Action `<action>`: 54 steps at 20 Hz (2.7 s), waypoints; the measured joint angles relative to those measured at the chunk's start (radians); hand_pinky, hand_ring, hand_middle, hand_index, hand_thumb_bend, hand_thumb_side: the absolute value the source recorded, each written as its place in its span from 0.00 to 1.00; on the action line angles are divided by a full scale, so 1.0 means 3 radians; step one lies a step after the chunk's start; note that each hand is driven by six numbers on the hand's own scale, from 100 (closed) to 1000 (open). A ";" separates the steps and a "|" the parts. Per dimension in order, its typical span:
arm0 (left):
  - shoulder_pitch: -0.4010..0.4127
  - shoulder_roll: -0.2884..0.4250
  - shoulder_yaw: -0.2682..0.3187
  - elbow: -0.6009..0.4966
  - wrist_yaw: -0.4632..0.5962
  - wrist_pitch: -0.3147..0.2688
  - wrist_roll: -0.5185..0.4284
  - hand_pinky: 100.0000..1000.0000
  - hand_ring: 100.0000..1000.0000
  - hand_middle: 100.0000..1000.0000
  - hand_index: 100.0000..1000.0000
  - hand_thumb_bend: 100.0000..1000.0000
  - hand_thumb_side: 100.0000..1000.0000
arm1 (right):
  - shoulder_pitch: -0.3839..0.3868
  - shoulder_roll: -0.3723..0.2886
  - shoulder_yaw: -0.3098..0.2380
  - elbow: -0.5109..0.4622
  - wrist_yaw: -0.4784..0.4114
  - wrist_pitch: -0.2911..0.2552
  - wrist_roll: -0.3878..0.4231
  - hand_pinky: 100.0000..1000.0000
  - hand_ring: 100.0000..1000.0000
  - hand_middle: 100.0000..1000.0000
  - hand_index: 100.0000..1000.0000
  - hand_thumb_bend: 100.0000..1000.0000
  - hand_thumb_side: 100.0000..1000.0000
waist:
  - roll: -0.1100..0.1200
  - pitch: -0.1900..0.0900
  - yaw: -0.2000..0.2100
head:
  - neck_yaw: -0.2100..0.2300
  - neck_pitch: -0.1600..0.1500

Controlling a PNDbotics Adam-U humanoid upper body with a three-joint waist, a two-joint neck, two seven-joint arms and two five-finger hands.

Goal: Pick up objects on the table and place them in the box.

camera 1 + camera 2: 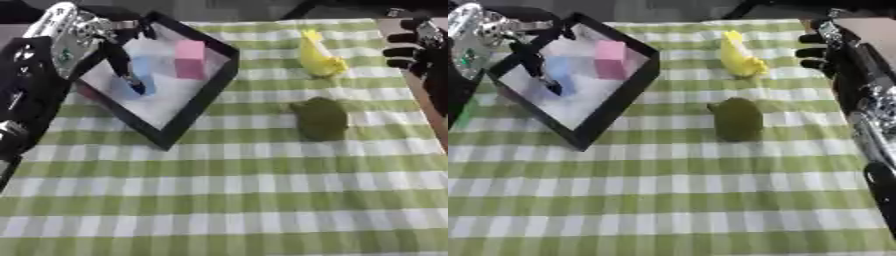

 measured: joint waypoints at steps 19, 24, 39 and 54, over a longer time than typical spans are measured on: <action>0.0088 0.0884 0.0294 -0.0001 0.0154 0.0385 -0.0295 0.80 0.81 0.77 0.83 0.75 0.02 | 0.0087 -0.0065 -0.0022 0.0001 0.0002 -0.0019 -0.0025 0.77 0.71 0.70 0.86 0.00 0.76 | 0.0002 0.0000 0.0173 | -0.0092 0.0000; 0.0197 0.0979 0.0257 -0.0030 0.0360 0.0348 -0.0491 0.80 0.81 0.77 0.83 0.74 0.06 | 0.0089 -0.0082 -0.0022 0.0001 0.0003 -0.0023 -0.0029 0.77 0.71 0.70 0.86 0.00 0.76 | 0.0002 0.0000 0.0184 | -0.0086 0.0000; 0.0522 0.1380 0.0095 -0.0585 0.1314 0.0491 -0.0759 0.81 0.79 0.76 0.83 0.66 0.12 | 0.0093 -0.0097 -0.0023 0.0002 0.0029 -0.0027 -0.0035 0.77 0.71 0.70 0.86 0.00 0.76 | 0.0002 0.0000 0.0214 | -0.0087 0.0000; 0.0594 0.1365 -0.0056 -0.0429 0.1518 0.0444 -0.0887 0.81 0.79 0.77 0.83 0.74 0.09 | 0.0090 -0.0097 -0.0023 0.0002 0.0030 -0.0027 -0.0035 0.77 0.71 0.70 0.86 0.00 0.77 | 0.0002 0.0000 0.0187 | -0.0062 0.0000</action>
